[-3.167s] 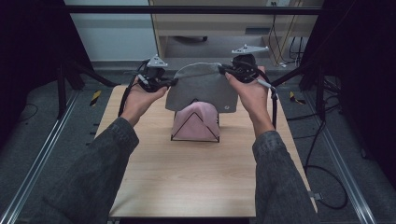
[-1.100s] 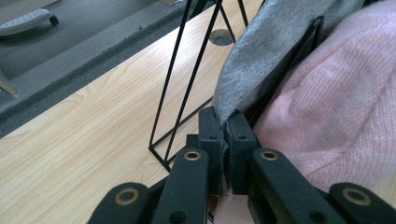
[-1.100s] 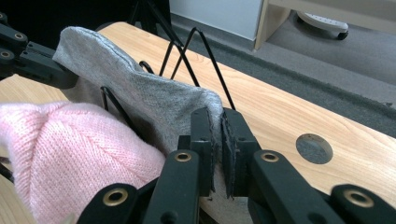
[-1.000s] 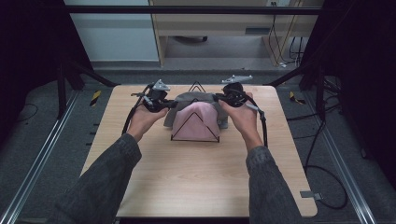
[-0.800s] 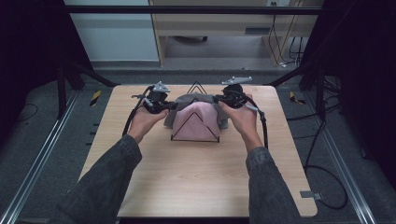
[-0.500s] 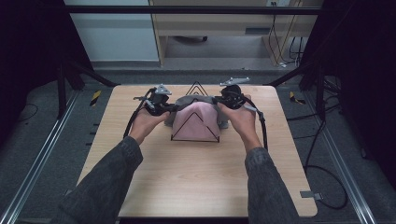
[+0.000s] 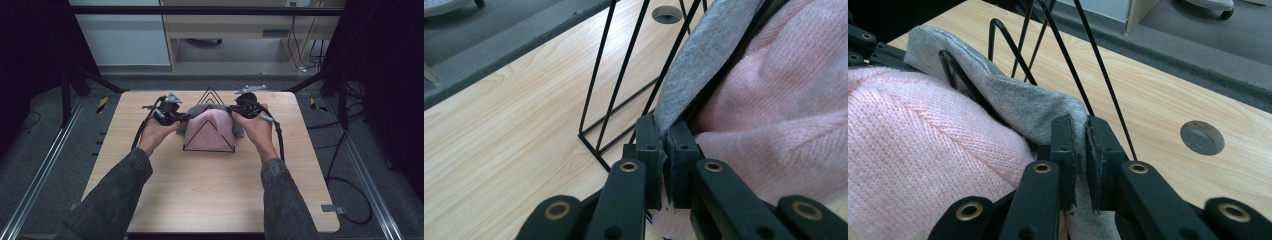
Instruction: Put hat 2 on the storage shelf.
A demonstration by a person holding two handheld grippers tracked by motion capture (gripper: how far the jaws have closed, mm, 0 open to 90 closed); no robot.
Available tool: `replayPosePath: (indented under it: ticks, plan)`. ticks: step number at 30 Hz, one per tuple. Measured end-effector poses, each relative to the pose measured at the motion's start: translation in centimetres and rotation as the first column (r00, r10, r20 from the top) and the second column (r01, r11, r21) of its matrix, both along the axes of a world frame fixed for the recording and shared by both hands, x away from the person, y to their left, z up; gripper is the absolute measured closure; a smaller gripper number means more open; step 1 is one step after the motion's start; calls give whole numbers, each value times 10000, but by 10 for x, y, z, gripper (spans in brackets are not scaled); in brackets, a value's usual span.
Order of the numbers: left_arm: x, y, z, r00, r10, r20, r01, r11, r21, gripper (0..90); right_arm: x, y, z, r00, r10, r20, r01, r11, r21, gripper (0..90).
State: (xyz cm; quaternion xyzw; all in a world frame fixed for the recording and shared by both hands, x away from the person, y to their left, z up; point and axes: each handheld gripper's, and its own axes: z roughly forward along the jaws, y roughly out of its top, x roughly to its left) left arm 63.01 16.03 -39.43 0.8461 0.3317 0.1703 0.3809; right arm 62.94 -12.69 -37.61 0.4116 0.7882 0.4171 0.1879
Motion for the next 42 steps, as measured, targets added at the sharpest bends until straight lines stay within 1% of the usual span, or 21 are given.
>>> replayPosePath:
  ticks: [4, 7, 9, 11, 12, 13, 14, 16, 17, 21, 26, 28, 32, 33, 34, 36, 37, 39, 40, 41, 42]
  plan:
    - [-1, -1, 0, 10000, 5, 41, -5, 10000, 32, 857, -1, 1, -1, 10000, -18, -23, 19, 10000, 75, 824]
    - [-1, -1, 1, 9999, 81, 95, -80, 10000, -45, 827, -1, 1, -1, 10000, 13, -44, -12, 10000, 23, 771]
    - [-1, 0, 2, 9998, 168, 111, -166, 9998, -137, 801, -1, -2, 1, 10000, -98, 13, 97, 9999, 137, 748]
    - [-2, 0, 3, 9996, 227, 180, -226, 9997, -108, 752, -2, -3, 2, 9999, -128, 52, 127, 9998, 172, 704]
    - [-2, 0, 3, 9996, 227, 180, -226, 9997, -108, 739, -2, -3, 2, 9999, -128, 52, 127, 9998, 172, 704]
    - [-3, 1, 3, 9995, 224, 212, -220, 9996, -182, 739, -2, -3, 3, 9998, -158, 94, 156, 9997, 171, 683]
    - [-3, 1, 4, 9995, 206, 252, -202, 9997, -169, 702, -3, -4, 5, 9997, -215, 120, 211, 9994, 272, 635]
    - [-6, 2, 6, 9990, 280, 351, -274, 9995, -172, 684, -4, -5, 6, 9995, -266, 150, 262, 9993, 268, 618]
    - [-8, 3, 9, 9985, 319, 445, -310, 9993, -215, 662, -6, -5, 8, 9993, -323, 165, 316, 9987, 410, 588]
    - [-13, 6, 14, 9977, 387, 552, -376, 9991, -207, 616, -9, -7, 14, 9986, -453, 258, 439, 9978, 503, 535]
    - [-22, 11, 19, 9971, 434, 626, -434, 9991, -1, 555, -12, -9, 19, 9971, -635, 418, 614, 9969, 492, 483]
    - [-27, 15, 24, 9960, 498, 738, -506, 9987, 85, 481, -16, -11, 24, 9959, -727, 533, 700, 9962, 509, 448]
    - [-32, 19, 28, 9953, 527, 808, -532, 9986, 40, 379, -19, -13, 28, 9950, -768, 633, 729, 9954, 619, 412]
    - [-33, 20, 30, 9950, 570, 823, -575, 9983, 29, 379, -20, -13, 29, 9951, -757, 644, 715, 9953, 647, 393]
    - [-36, 21, 32, 9956, 518, 786, -521, 9986, 28, 308, -22, -13, 31, 9954, -714, 644, 676, 9959, 604, 360]
    - [-39, 21, 33, 9959, 516, 742, -522, 9986, 67, 282, -23, -13, 31, 9951, -721, 675, 680, 9958, 608, 348]
    - [-44, 21, 35, 9968, 433, 673, -438, 9990, 58, 212, -26, -13, 33, 9954, -678, 671, 634, 9959, 652, 312]
    - [-46, 22, 37, 9971, 384, 656, -388, 9992, 45, 170, -30, -14, 36, 9951, -664, 729, 614, 9957, 692, 286]
    - [-49, 22, 38, 9975, 338, 625, -339, 9994, -2, 170, -30, -14, 36, 9951, -664, 729, 614, 9957, 692, 286]
    - [-53, 22, 39, 9979, 287, 589, -277, 9995, -181, 142, -34, -15, 38, 9947, -632, 814, 570, 9955, 761, 260]
    - [-53, 22, 39, 9979, 287, 589, -277, 9995, -181, 133, -34, -15, 38, 9947, -632, 814, 570, 9955, 761, 260]
